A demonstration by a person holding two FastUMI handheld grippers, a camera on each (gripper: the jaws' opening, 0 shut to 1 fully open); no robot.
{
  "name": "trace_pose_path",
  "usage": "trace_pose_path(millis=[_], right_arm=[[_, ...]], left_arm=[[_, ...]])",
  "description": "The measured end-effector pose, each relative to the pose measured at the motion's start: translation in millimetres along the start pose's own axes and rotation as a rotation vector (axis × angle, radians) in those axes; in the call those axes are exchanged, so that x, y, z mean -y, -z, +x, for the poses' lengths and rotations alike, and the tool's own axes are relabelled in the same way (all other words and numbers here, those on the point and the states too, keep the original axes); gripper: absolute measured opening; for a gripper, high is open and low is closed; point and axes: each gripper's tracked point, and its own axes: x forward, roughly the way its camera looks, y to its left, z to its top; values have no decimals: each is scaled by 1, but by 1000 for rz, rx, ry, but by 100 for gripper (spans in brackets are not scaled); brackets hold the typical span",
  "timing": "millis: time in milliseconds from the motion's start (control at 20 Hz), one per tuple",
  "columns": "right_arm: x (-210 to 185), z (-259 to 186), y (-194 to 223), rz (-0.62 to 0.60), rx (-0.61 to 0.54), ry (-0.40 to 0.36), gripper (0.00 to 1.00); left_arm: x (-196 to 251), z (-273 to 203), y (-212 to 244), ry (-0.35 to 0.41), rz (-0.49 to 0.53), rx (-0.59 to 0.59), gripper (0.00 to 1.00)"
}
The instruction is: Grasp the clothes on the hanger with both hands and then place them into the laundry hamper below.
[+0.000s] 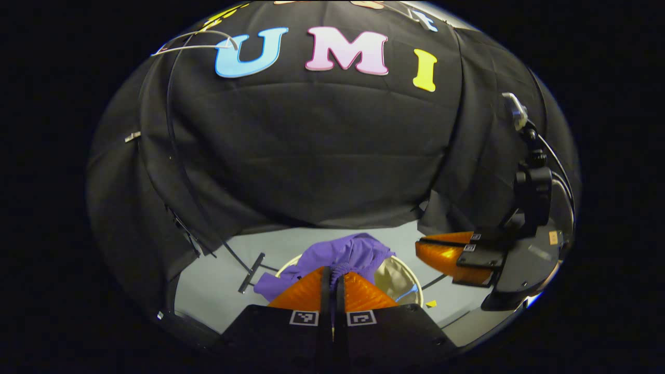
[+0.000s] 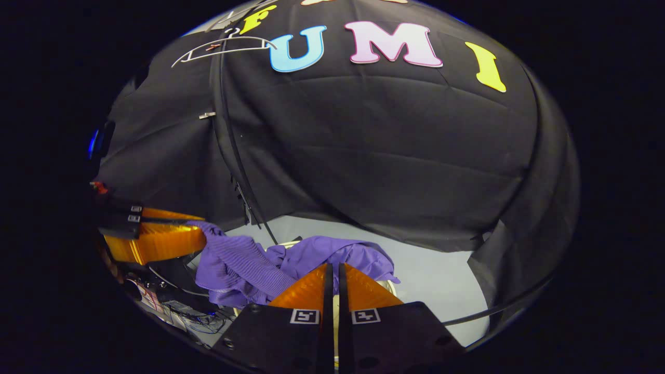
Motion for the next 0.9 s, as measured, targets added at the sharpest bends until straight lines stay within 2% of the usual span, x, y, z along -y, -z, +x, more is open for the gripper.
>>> trace_pose_path(millis=[300, 400, 450, 550, 600, 900], right_arm=[[14, 26, 32, 3, -78, 22, 8], [16, 31, 41, 14, -110, 33, 8], [15, 35, 52, 29, -135, 38, 12], [15, 37, 61, 40, -161, 59, 100], [15, 38, 61, 37, -163, 69, 98], [14, 22, 53, 34, -151, 88, 99]], left_arm=[[-15, 37, 46, -39, -47, -99, 5], [-24, 47, 60, -75, -18, -140, 6], [-29, 46, 66, -98, -4, -170, 8], [-26, 51, 74, -101, 4, -178, 65], [-26, 56, 74, -98, 3, -177, 94], [-19, 41, 61, -64, -39, -169, 95]])
